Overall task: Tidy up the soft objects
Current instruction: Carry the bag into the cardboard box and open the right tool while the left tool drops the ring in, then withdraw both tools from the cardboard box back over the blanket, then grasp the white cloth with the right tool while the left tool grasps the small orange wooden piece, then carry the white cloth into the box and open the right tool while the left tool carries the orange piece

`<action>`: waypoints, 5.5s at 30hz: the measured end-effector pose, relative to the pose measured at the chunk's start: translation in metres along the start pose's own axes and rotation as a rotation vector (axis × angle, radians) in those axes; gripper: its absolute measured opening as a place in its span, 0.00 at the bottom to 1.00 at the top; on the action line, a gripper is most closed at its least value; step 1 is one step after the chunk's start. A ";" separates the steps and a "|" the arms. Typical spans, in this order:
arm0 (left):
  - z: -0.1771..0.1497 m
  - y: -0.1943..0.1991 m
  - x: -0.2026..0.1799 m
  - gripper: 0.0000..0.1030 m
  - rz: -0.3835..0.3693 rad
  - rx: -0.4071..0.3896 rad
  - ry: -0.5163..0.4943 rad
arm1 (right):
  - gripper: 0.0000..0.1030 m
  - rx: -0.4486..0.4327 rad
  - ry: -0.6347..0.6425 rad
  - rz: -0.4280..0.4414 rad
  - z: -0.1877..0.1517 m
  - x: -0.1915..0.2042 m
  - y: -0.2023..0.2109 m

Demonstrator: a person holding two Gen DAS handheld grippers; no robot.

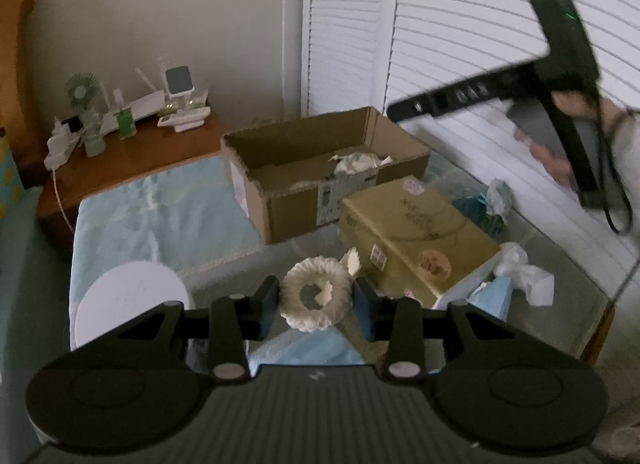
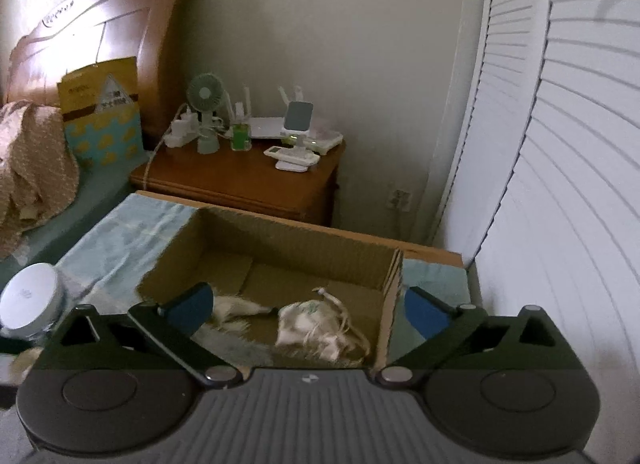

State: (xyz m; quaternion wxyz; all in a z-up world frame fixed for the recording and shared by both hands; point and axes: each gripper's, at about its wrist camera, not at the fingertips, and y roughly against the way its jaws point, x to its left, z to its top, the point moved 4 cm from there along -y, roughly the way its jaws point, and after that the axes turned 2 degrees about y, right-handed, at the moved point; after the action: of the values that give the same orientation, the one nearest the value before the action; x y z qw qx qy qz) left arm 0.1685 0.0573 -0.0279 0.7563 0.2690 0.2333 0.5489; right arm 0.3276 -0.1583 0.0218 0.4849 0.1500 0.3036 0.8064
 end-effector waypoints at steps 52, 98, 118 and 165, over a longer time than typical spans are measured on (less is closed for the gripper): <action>-0.004 0.003 -0.028 0.95 0.050 -0.028 -0.043 | 1.00 0.029 -0.079 -0.061 -0.120 0.045 0.117; -0.108 0.001 -0.004 0.64 0.144 0.017 0.053 | 1.00 0.154 -0.131 -0.111 -0.167 0.035 0.107; -0.109 -0.006 -0.002 0.46 0.221 -0.001 0.188 | 0.80 0.194 -0.119 -0.141 -0.187 0.015 0.081; -0.082 0.026 -0.016 0.22 0.050 0.075 -0.026 | 0.52 0.107 -0.007 -0.123 -0.141 0.025 0.112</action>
State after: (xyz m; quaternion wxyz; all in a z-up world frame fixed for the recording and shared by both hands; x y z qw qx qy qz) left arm 0.0925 0.0614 -0.0715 0.7348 0.3101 0.2372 0.5547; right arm 0.1628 -0.2236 -0.0167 0.5261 0.1596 0.3529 0.7571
